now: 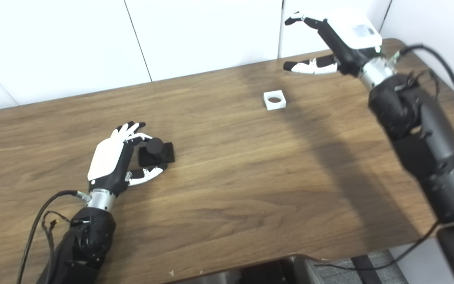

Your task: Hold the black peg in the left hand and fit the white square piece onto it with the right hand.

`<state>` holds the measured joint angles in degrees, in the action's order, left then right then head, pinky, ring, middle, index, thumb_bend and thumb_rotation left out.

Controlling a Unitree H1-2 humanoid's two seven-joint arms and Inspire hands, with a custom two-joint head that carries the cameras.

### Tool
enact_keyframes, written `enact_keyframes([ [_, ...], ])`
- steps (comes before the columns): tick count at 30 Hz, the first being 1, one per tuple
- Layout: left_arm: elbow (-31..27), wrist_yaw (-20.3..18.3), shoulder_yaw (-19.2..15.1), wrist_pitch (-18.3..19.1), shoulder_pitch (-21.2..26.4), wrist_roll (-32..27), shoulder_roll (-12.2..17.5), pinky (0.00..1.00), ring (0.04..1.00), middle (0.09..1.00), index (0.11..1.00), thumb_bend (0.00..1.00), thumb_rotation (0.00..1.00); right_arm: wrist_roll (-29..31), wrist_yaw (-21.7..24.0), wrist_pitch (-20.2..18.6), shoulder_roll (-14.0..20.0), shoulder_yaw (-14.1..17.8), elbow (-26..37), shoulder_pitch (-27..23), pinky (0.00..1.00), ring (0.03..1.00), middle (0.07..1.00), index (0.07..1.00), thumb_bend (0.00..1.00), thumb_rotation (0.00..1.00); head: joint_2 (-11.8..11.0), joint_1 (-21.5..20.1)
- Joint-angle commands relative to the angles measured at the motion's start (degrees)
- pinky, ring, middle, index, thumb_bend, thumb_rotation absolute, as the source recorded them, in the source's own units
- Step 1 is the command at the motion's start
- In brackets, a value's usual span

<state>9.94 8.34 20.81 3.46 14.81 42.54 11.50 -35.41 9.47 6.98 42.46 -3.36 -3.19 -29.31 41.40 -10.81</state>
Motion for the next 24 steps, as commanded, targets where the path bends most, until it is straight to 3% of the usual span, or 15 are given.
enact_keyframes([
  [1, 2.5, -1.4, -0.1, 1.8, -0.7, 1.1, 1.5, 1.00, 0.985, 0.927, 0.585, 0.68, 0.17, 0.6, 1.4, 2.7, 2.2, -0.7, -0.9, -4.4, 0.72, 0.846, 0.861, 0.819, 0.74, 0.55, 0.1, 0.0],
  [7, 2.6, -1.4, -0.3, 1.8, -0.7, 0.9, 1.5, 1.00, 0.988, 0.928, 0.582, 0.68, 0.15, 2.4, 8.2, 5.0, 3.7, -4.5, -7.6, -10.4, 0.79, 0.910, 0.914, 0.849, 0.82, 0.64, -0.1, 0.2],
  [12, 2.3, -1.8, -0.3, 2.2, -0.8, 1.0, 1.5, 1.00, 0.987, 0.928, 0.587, 0.68, 0.16, 3.0, 13.8, 5.1, 2.8, -7.8, -12.4, -15.1, 0.81, 0.934, 0.931, 0.845, 0.87, 0.64, -0.2, 0.3],
  [16, 2.5, -1.3, -0.3, 2.0, -0.9, 1.0, 1.3, 1.00, 0.987, 0.928, 0.588, 0.68, 0.16, 2.5, 15.9, 6.4, 1.7, -10.8, -16.5, -17.7, 0.84, 0.956, 0.940, 0.840, 0.95, 0.75, -0.1, 0.6],
  [18, 2.5, -1.0, -0.3, 1.8, -1.0, 1.0, 1.3, 1.00, 0.981, 0.922, 0.585, 0.69, 0.16, 2.6, 16.1, 6.7, 1.2, -11.6, -17.6, -18.0, 0.86, 0.965, 0.942, 0.844, 0.94, 0.75, -0.1, 0.7],
  [20, 2.5, -1.0, -0.2, 1.7, -1.1, 1.0, 1.3, 1.00, 0.980, 0.922, 0.585, 0.69, 0.16, 2.3, 16.5, 6.5, 0.6, -12.3, -18.1, -18.3, 0.86, 0.965, 0.941, 0.846, 0.89, 0.69, 0.1, 0.8],
  [24, 2.5, -1.1, -0.3, 1.9, -1.1, 0.9, 1.2, 1.00, 0.986, 0.925, 0.587, 0.69, 0.17, 1.5, 17.5, 5.9, -0.2, -13.8, -19.1, -18.6, 0.87, 0.956, 0.940, 0.854, 0.87, 0.71, 0.0, 0.8],
])
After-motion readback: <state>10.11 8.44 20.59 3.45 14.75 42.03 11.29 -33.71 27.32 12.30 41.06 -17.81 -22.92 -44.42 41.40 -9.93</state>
